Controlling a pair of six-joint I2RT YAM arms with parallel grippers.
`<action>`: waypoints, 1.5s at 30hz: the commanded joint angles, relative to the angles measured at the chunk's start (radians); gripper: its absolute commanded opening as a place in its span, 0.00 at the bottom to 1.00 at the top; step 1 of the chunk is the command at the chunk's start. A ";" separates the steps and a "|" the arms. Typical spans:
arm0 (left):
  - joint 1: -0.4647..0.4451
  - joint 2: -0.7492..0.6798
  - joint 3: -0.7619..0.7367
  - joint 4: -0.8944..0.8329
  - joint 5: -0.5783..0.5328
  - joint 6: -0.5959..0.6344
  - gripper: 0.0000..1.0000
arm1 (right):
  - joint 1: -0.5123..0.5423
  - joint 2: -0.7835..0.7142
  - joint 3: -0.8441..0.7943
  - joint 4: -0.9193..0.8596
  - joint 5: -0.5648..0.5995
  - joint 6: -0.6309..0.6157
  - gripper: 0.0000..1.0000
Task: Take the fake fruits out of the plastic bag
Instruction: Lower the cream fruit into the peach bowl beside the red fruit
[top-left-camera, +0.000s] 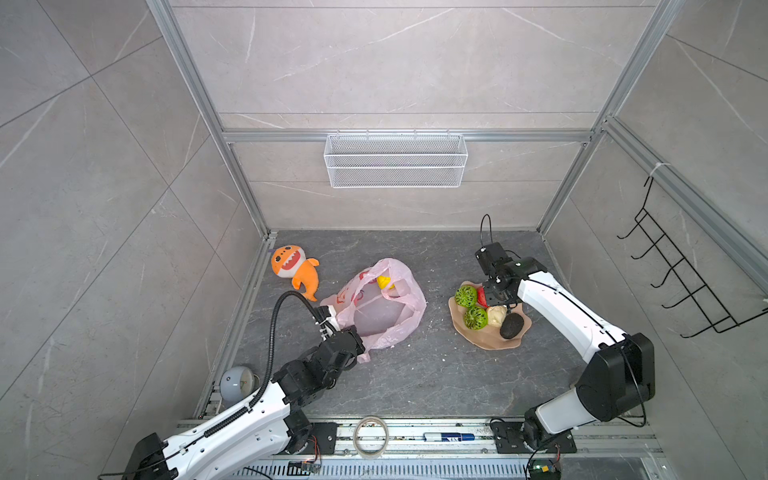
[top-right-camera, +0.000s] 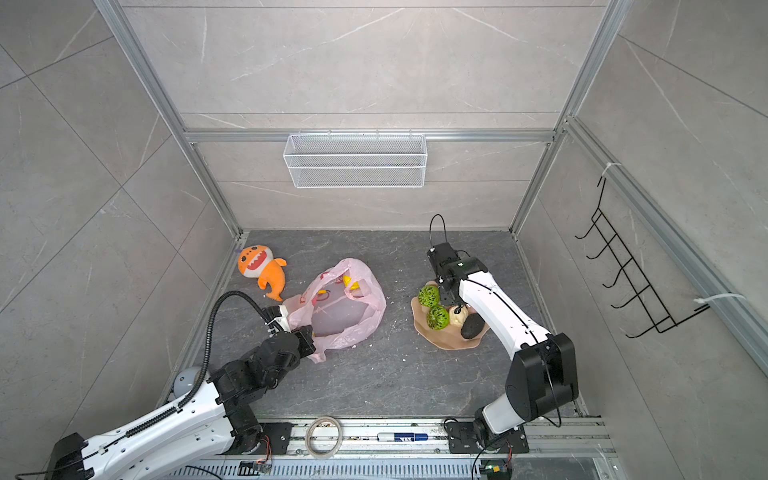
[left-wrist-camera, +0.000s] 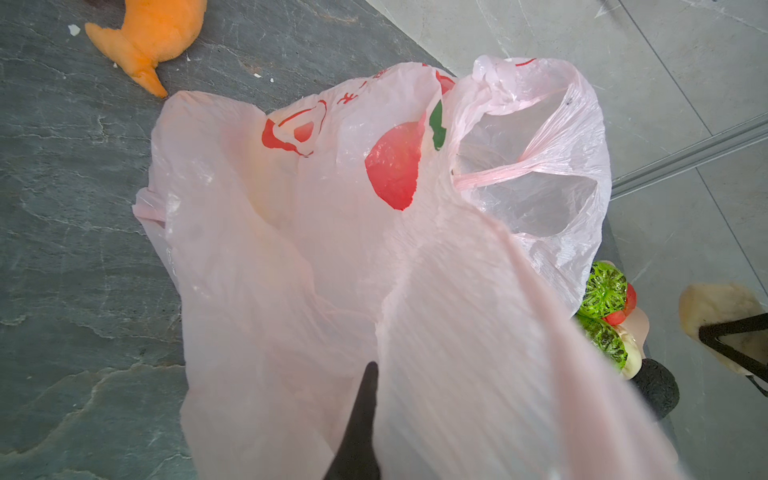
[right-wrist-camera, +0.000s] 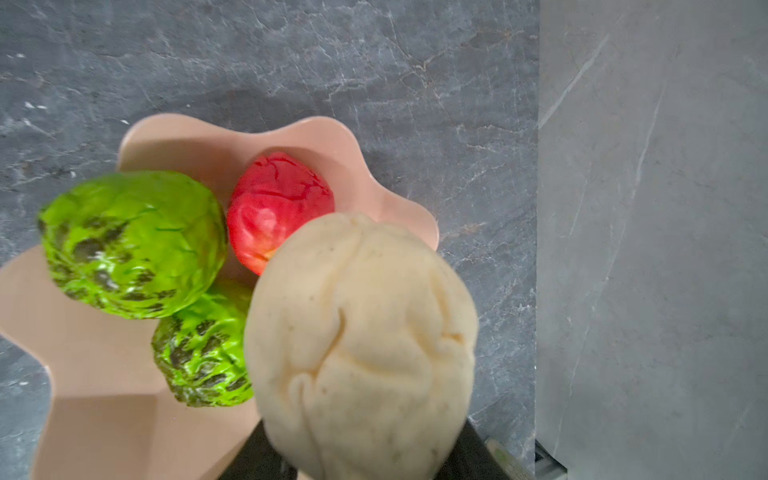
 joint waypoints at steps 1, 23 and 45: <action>0.004 -0.011 -0.002 -0.007 -0.007 0.023 0.00 | -0.023 0.045 0.029 -0.028 -0.024 -0.007 0.22; 0.004 -0.060 -0.012 -0.027 -0.011 0.028 0.00 | -0.100 0.277 0.168 -0.082 0.048 -0.107 0.24; 0.004 -0.060 -0.009 -0.021 -0.010 0.028 0.00 | -0.108 0.330 0.147 -0.092 0.046 -0.081 0.36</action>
